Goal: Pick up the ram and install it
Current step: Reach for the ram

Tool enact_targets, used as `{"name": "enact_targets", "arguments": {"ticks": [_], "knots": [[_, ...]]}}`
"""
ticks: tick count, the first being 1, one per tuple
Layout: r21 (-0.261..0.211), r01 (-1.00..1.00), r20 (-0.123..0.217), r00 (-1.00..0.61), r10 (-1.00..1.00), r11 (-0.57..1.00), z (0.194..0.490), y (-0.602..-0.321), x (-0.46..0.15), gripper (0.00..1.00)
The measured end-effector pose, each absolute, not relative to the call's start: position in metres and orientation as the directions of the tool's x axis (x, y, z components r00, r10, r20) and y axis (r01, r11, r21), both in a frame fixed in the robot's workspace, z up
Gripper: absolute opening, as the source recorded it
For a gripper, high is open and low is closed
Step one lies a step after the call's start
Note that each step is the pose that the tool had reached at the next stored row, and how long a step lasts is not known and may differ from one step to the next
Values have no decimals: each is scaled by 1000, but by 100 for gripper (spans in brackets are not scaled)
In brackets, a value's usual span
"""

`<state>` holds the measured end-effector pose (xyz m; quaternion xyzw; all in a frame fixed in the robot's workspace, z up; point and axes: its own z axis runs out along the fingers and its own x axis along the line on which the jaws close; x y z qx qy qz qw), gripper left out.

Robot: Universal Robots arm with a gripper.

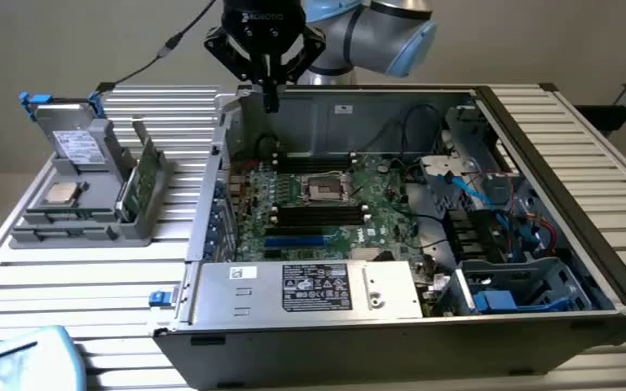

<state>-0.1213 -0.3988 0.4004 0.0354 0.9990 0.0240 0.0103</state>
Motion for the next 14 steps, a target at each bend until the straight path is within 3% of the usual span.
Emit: {"name": "enact_targets", "arguments": {"ticks": [14], "knots": [[49,70,-18,-997,71,996,401,-398,-126,11]]}}
